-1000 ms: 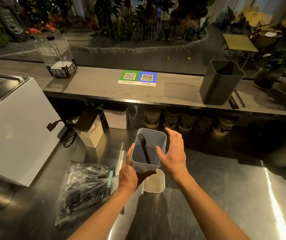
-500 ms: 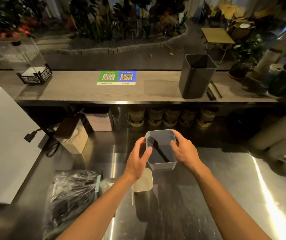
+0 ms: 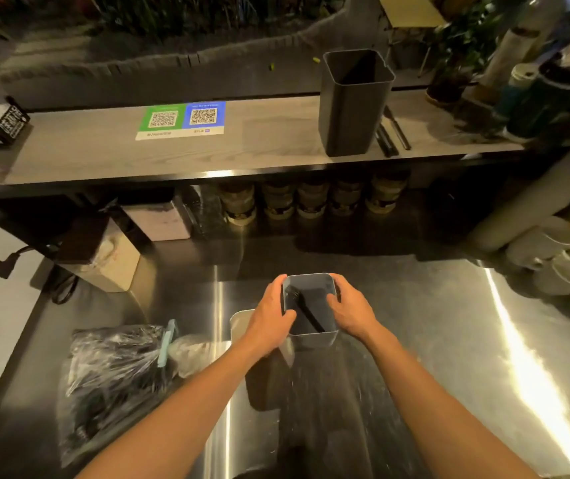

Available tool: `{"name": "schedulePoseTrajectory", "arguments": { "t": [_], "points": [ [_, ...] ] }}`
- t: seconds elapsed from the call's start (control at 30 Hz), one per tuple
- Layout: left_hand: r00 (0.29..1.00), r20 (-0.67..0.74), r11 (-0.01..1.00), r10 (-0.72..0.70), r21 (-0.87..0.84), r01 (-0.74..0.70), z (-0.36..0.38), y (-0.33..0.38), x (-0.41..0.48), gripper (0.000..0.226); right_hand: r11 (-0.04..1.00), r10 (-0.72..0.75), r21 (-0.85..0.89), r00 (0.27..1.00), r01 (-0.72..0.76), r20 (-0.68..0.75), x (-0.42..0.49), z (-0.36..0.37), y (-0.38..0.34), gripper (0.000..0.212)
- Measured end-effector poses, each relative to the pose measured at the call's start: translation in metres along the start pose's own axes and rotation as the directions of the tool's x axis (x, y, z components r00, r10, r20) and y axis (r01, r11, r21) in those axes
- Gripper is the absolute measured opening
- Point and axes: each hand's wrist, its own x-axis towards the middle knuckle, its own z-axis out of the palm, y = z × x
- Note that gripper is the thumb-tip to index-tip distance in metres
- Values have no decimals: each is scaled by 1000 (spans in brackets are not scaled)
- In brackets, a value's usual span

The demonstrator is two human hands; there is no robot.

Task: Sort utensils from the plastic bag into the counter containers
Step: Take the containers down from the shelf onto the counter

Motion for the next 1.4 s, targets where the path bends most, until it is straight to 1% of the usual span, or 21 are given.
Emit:
{"name": "schedulePoseTrajectory", "arguments": {
  "t": [0.17, 0.3, 0.4, 0.5, 0.63, 0.7, 0.77, 0.87, 0.93, 1.03, 1.13, 1.2, 1.33, 1.4],
  "points": [
    [1000, -18, 998, -3, 63, 4, 17, -9, -1, 68, 998, 53, 29, 999, -53, 11, -4, 9, 22, 38],
    [993, -118, 992, 27, 127, -11, 24, -7, 4, 59, 999, 38, 4, 999, -38, 23, -3, 4, 25, 43],
    [980, -177, 991, 91, 112, -71, 22, 5, 13, 59, 999, 34, 14, 999, -34, -14, 4, -7, 19, 50],
    [969, -180, 985, 167, 67, -157, 14, 31, 30, 58, 998, -19, 53, 997, 23, -70, 16, -32, 4, 44],
    [930, -229, 954, 288, -11, -299, 0, 82, 56, 58, 988, -120, 77, 976, 135, -182, 37, -80, -29, 36],
    [893, -289, 927, 347, -43, -374, -9, 112, 69, 57, 978, -166, 80, 951, 193, -260, 48, -110, -49, 32],
    [844, -361, 892, 397, -64, -447, -18, 142, 84, 58, 969, -189, 81, 910, 234, -368, 60, -142, -68, 28],
    [768, -466, 851, 440, -57, -522, -33, 180, 108, 64, 973, -134, 91, 839, 213, -527, 78, -187, -95, 22],
    [742, -499, 845, 448, -35, -533, -41, 203, 126, 78, 985, -59, 96, 813, 140, -580, 96, -211, -108, 23],
    [753, -504, 868, 424, -12, -497, -48, 228, 152, 99, 999, 1, 41, 828, 26, -560, 129, -236, -117, 35],
    [765, -512, 885, 390, -19, -464, -49, 240, 179, 113, 994, 11, -84, 856, -63, -516, 157, -247, -117, 49],
    [792, -497, 898, 355, -55, -437, -50, 245, 195, 120, 977, -3, -187, 875, -100, -484, 174, -249, -114, 55],
    [857, -419, 922, 301, -102, -374, -51, 252, 219, 134, 931, -12, -337, 910, -142, -414, 209, -248, -103, 50],
    [866, -404, 920, 295, -126, -372, -49, 251, 230, 136, 898, -1, -398, 903, -188, -429, 220, -246, -100, 49]
  ]
}}
